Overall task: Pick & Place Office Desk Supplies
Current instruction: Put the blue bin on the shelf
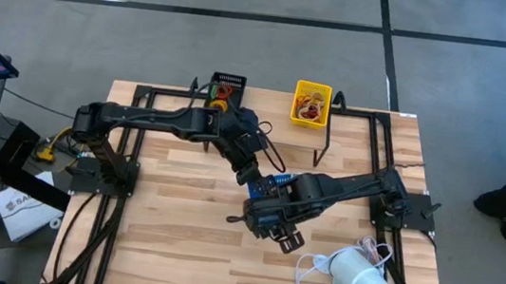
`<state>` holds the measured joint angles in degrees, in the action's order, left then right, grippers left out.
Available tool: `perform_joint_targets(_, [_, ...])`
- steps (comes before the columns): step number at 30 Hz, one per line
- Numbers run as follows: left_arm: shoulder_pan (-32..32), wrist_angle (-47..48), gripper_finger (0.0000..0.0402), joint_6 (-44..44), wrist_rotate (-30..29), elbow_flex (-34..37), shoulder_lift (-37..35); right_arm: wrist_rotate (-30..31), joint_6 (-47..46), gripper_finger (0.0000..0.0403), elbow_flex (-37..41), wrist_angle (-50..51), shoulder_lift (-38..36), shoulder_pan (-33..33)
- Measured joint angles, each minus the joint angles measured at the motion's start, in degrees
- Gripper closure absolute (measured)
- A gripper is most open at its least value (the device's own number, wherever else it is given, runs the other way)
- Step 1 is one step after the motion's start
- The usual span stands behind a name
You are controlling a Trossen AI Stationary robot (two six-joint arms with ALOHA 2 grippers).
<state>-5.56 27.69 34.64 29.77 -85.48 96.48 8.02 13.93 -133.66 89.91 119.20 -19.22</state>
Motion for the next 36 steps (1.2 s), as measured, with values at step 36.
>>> perform_joint_targets(36, [-17.52,1.85,0.04,-0.88,-32.66,-0.04,-11.18,36.92,-15.91,0.0154,-1.34,0.11,-21.8,5.93])
